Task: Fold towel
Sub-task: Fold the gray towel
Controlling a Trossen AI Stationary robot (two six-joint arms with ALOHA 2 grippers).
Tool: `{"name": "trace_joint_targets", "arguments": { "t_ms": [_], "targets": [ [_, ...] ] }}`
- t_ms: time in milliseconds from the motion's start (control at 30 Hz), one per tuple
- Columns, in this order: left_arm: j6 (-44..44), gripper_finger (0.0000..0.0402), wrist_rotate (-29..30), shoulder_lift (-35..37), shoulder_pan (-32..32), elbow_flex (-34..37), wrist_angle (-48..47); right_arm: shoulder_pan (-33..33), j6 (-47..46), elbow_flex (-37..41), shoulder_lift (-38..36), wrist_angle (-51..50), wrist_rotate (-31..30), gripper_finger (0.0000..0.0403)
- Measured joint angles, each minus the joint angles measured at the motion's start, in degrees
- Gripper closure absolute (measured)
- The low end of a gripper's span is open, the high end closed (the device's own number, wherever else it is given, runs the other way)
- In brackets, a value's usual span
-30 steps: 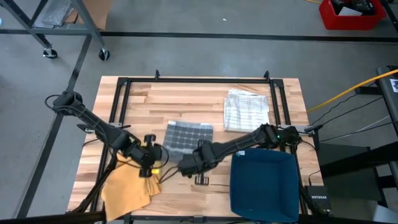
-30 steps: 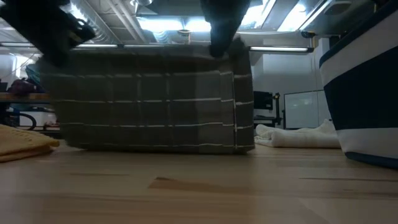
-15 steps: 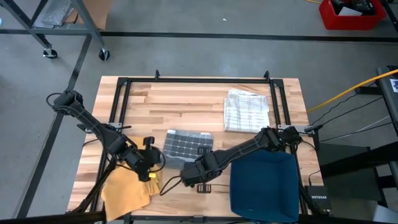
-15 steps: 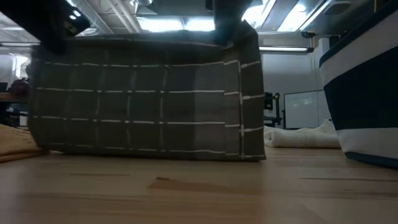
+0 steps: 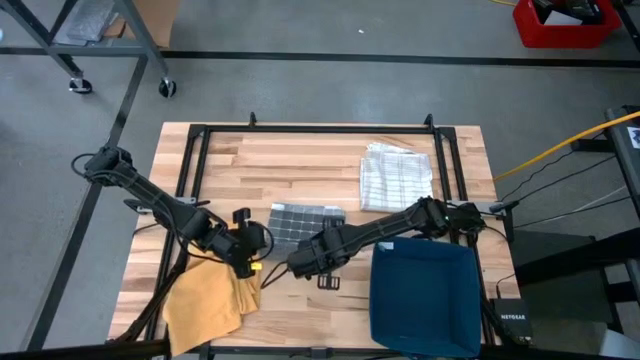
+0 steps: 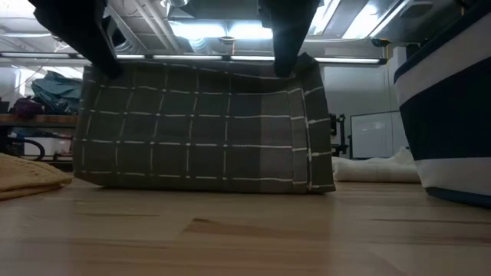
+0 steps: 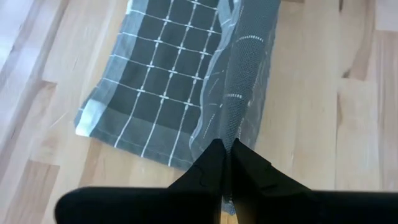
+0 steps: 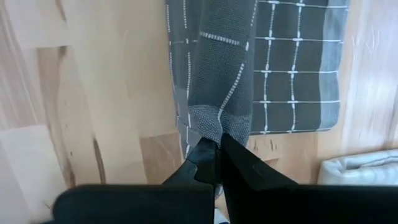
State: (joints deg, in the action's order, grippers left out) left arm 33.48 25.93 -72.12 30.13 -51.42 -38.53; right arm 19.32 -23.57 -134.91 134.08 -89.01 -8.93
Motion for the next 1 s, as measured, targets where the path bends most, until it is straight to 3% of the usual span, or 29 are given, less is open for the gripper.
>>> {"name": "trace_joint_targets", "arguments": {
  "t_ms": [167, 400, 567, 767, 1000],
  "targets": [
    [0.1, 0.0388, 0.2, 0.0, -1.7, 0.0, 0.0, -1.0, 0.2, 0.0, 0.0, -0.1, -1.2, 0.0385],
    [-2.0, 0.0390, 0.7, 0.0, -5.3, 0.0, 0.0, -1.8, 3.1, 0.0, 0.0, -1.0, -10.0, 0.0354],
    [-3.8, 0.0367, 1.9, 0.0, -7.8, 0.0, -0.4, -2.1, 4.3, -0.1, 0.0, -1.0, -13.3, 0.0331],
    [-3.9, 0.0330, 8.8, 0.0, -11.2, 0.1, -3.0, -3.2, 4.6, 1.9, 0.0, -1.0, -15.6, 0.0285],
    [-3.9, 0.0295, 12.4, -0.2, -16.3, 5.1, -1.3, -5.9, 4.6, 7.9, 0.0, -1.0, -18.5, 0.0223]
  ]
}}
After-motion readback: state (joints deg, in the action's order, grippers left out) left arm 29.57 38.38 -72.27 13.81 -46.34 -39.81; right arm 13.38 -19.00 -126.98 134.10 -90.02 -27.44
